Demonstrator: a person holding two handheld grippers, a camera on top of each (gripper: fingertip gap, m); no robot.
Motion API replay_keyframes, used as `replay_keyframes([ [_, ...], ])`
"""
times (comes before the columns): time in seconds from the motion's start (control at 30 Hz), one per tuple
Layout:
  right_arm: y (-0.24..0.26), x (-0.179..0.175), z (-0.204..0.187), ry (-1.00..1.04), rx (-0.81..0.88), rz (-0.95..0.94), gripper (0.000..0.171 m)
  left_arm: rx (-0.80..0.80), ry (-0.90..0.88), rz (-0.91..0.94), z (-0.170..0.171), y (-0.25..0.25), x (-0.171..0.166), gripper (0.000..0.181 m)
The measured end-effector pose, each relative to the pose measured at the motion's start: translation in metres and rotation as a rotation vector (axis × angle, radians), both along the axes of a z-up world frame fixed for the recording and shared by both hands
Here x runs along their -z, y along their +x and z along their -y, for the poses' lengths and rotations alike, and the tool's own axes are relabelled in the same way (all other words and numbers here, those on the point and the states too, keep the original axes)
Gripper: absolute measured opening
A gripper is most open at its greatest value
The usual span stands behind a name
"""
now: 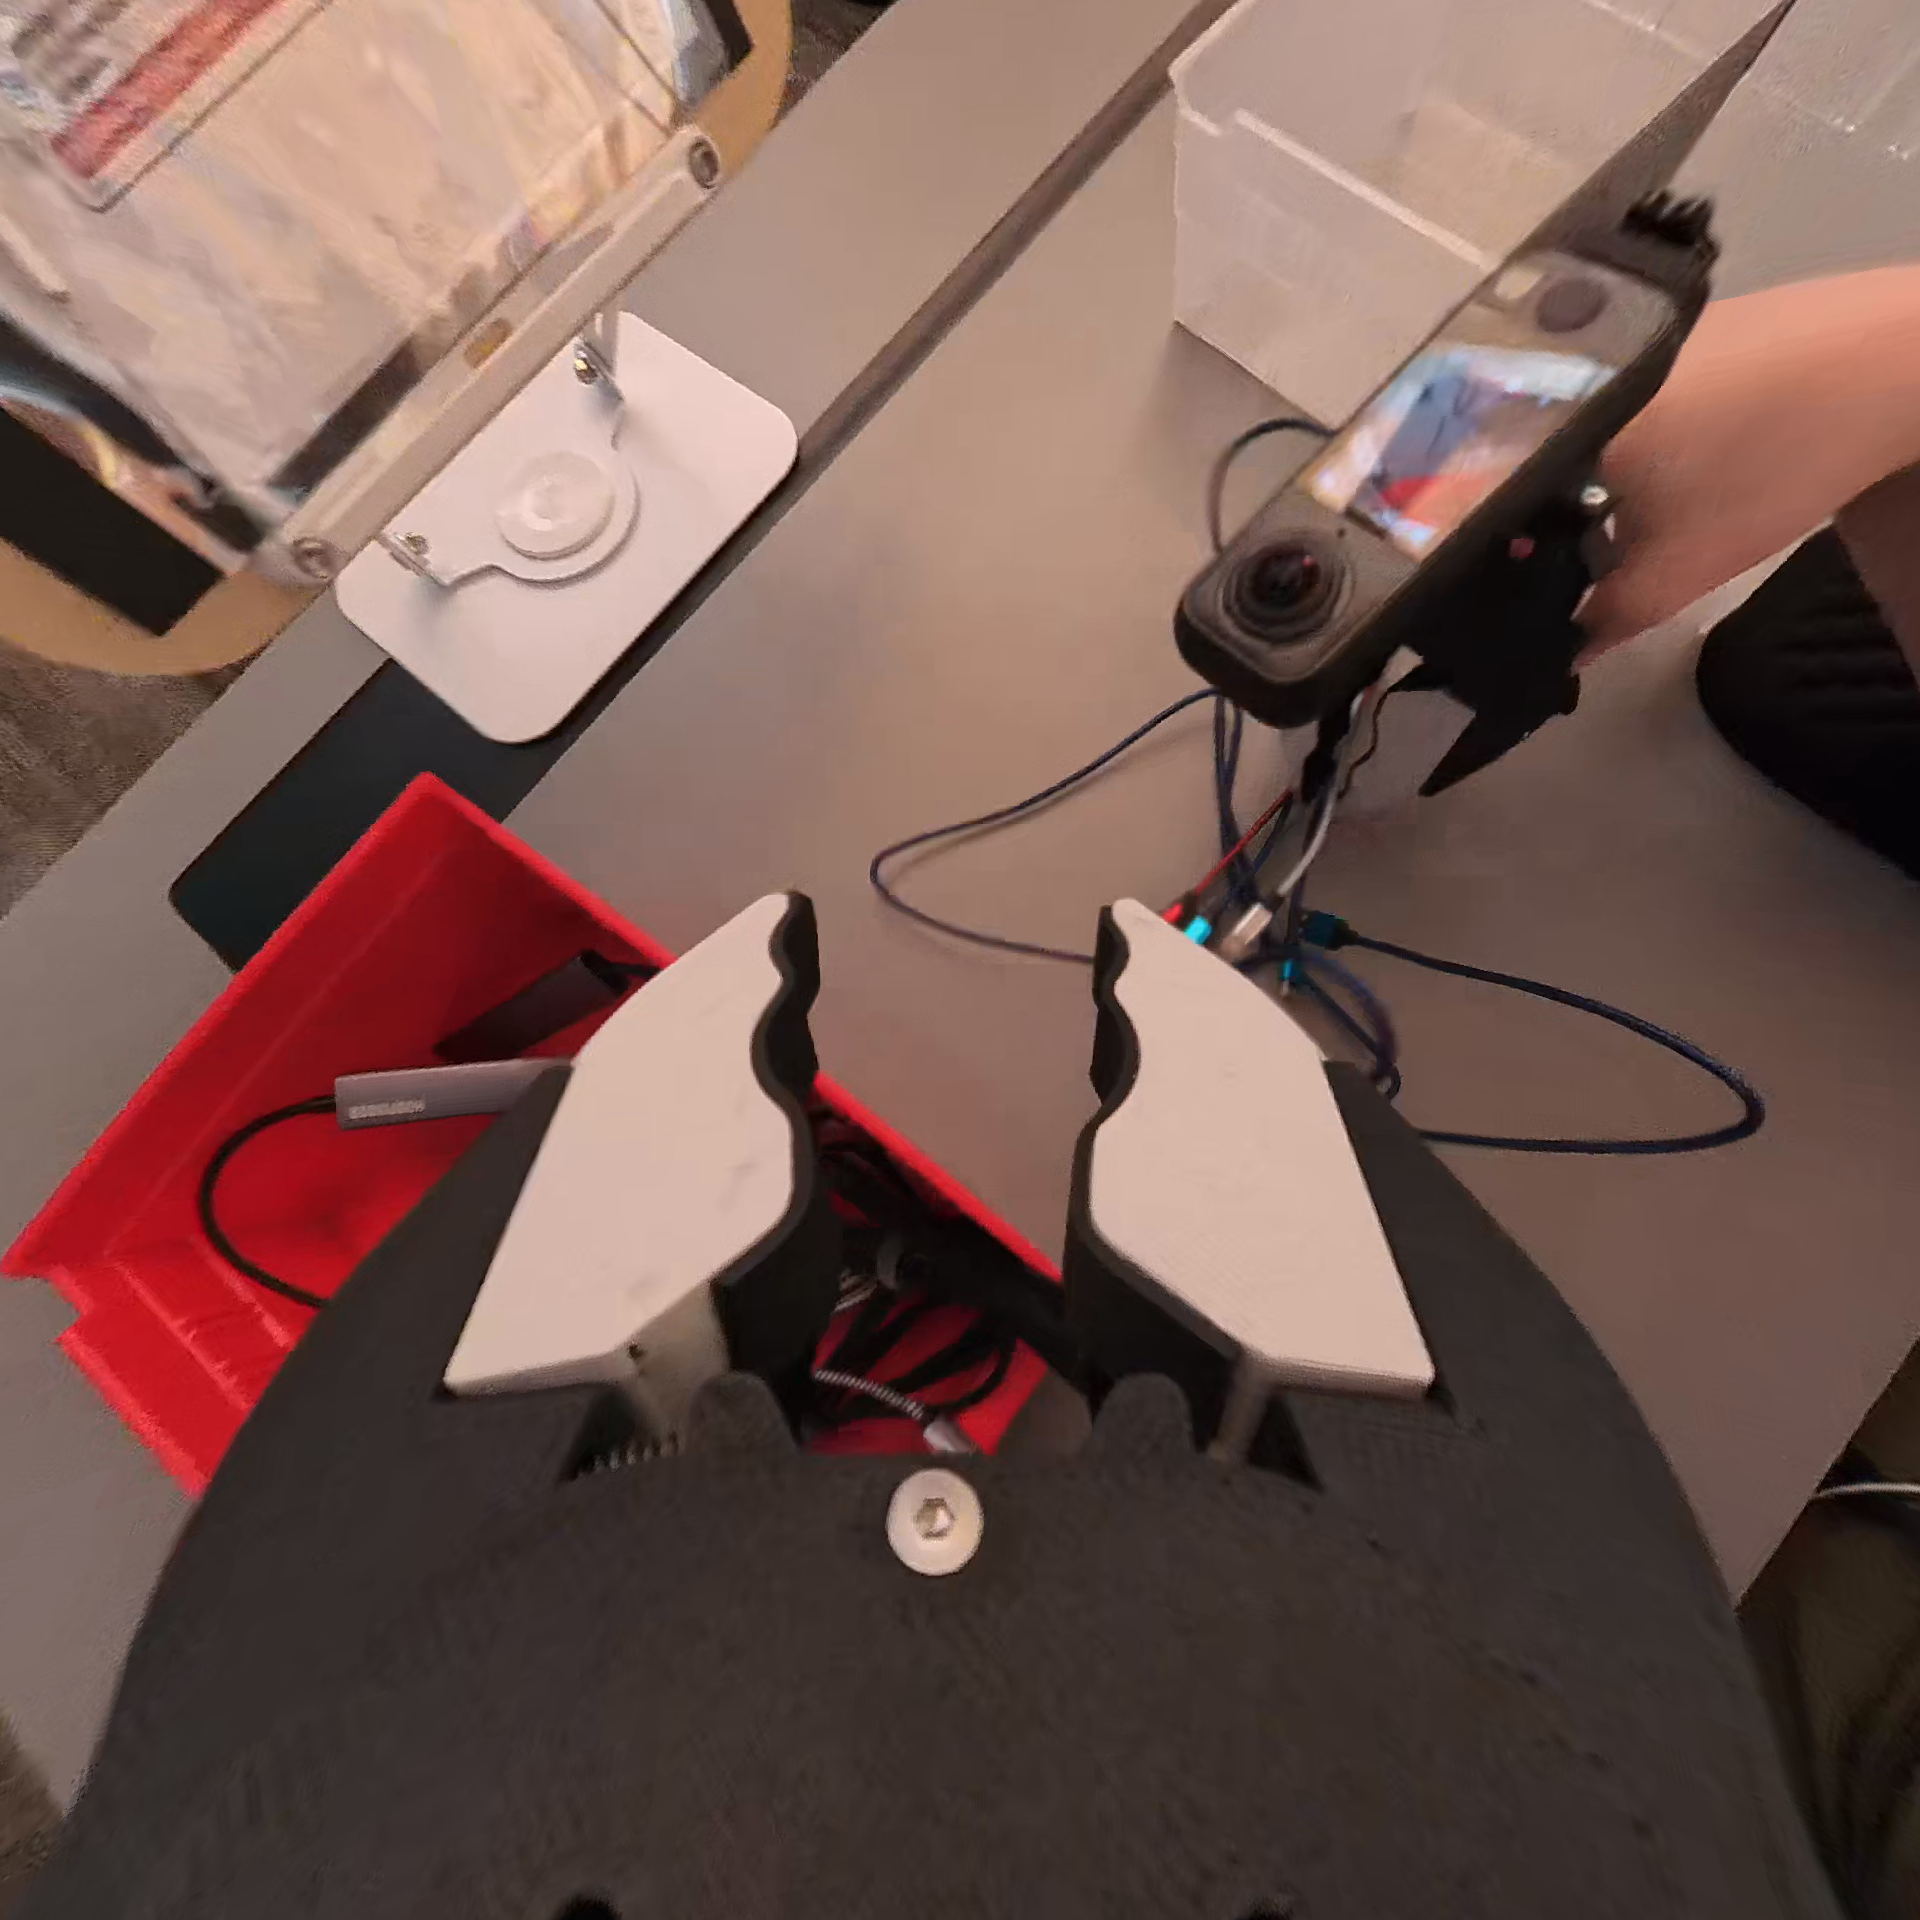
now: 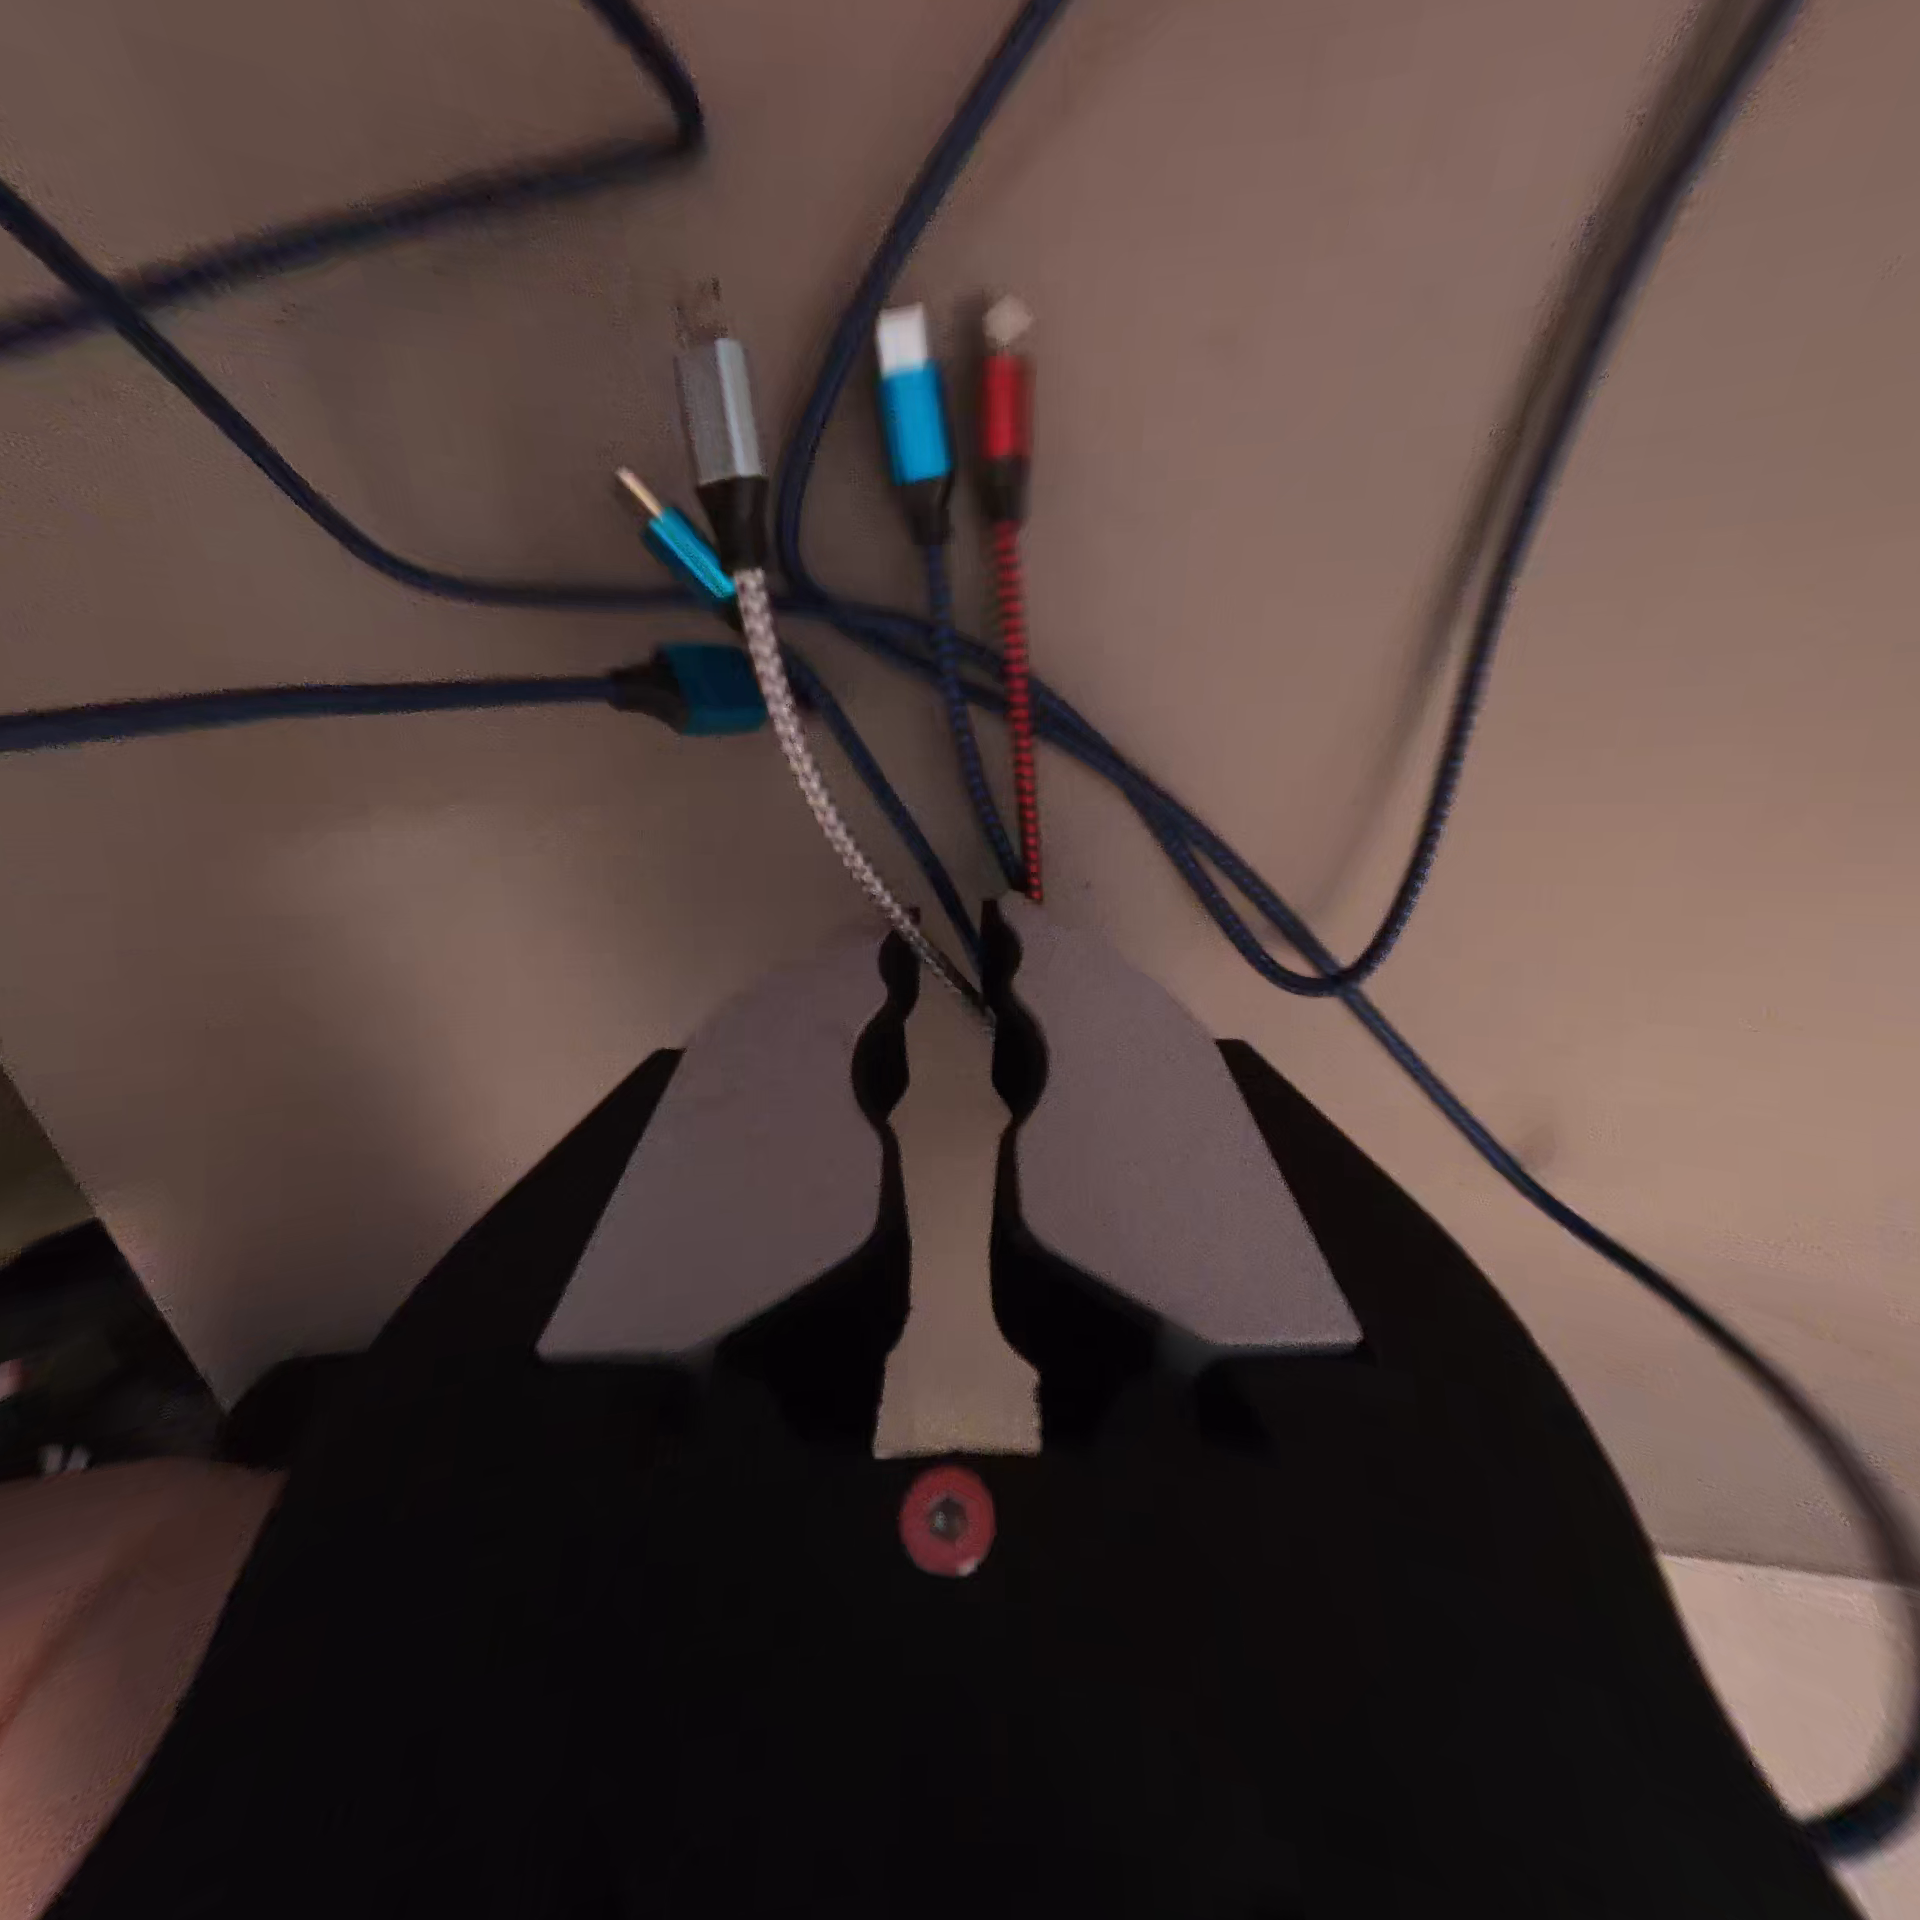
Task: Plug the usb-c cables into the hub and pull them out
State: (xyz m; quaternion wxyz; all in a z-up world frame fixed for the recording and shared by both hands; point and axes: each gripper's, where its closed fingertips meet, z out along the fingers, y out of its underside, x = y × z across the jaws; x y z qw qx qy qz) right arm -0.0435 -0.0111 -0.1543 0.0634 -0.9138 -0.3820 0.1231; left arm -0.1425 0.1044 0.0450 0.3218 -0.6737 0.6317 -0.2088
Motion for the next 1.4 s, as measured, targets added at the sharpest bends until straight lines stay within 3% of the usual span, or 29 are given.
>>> replay_keyframes([
  [0.17, -0.005, -0.001, 0.002, -0.043, 0.037, -0.059, 0.028, 0.065, -0.018, -0.106, -0.004, -0.061, 0.007, 0.057],
  [0.33, 0.010, -0.038, -0.006, 0.121, 0.072, -0.081, 0.045, 0.206, 0.064, -0.197, -0.020, -0.111, 0.035, 0.055],
  [0.47, 0.020, -0.073, -0.011, 0.266, 0.111, -0.120, 0.051, 0.346, -0.003, -0.176, -0.032, -0.109, 0.065, 0.053],
  [0.6, 0.024, -0.095, -0.006, 0.331, 0.114, -0.163, 0.051, 0.425, -0.114, -0.269, -0.028, -0.105, 0.097, 0.053],
  [0.87, 0.025, -0.106, -0.002, 0.365, 0.105, -0.193, 0.051, 0.616, -0.264, -0.389, -0.007, -0.084, 0.144, 0.049],
  [0.93, 0.025, -0.104, -0.002, 0.354, 0.101, -0.187, 0.051, 0.633, -0.285, -0.358, -0.005, -0.081, 0.145, 0.046],
  [1.1, 0.024, -0.099, -0.001, 0.335, 0.086, -0.171, 0.050, 0.660, -0.285, -0.286, -0.009, -0.082, 0.132, 0.016],
  [1.4, 0.027, -0.104, 0.000, 0.359, 0.088, -0.184, 0.047, 0.607, -0.271, -0.006, -0.017, -0.075, 0.070, 0.011],
])
